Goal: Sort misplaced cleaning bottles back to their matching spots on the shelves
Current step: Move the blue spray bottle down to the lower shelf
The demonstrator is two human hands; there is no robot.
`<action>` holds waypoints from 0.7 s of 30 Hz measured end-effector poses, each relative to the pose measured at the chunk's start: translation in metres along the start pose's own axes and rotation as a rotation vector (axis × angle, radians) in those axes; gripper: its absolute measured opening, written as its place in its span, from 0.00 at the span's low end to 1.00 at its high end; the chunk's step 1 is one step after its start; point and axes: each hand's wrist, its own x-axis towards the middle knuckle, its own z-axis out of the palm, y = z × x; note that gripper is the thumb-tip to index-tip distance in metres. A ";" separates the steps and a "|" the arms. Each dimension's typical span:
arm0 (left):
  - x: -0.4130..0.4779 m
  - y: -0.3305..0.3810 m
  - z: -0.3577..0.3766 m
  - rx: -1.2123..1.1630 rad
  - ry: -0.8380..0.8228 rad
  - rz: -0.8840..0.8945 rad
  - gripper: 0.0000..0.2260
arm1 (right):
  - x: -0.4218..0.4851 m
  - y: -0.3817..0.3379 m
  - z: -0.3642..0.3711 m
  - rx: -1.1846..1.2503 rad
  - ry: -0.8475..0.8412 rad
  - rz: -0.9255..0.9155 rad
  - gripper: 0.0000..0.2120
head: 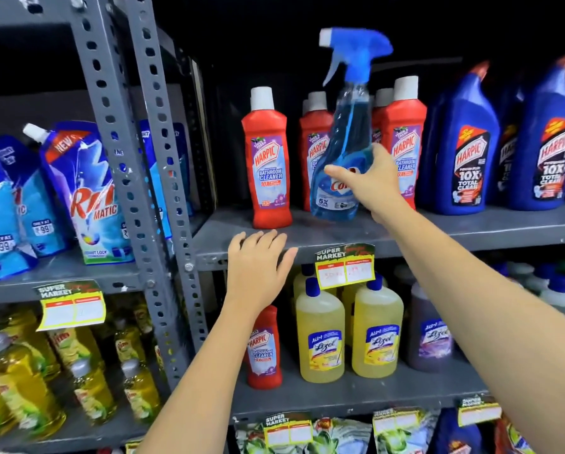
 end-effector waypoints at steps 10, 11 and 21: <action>-0.091 0.027 -0.020 -0.330 0.205 0.033 0.11 | -0.170 -0.016 -0.073 0.242 -0.260 -0.050 0.24; -0.111 0.033 -0.016 -0.385 0.172 0.030 0.12 | -0.187 0.000 -0.073 0.233 -0.282 -0.010 0.25; -0.286 0.024 0.094 -0.344 -0.636 -0.082 0.18 | -0.254 0.192 -0.024 0.032 -0.253 0.422 0.32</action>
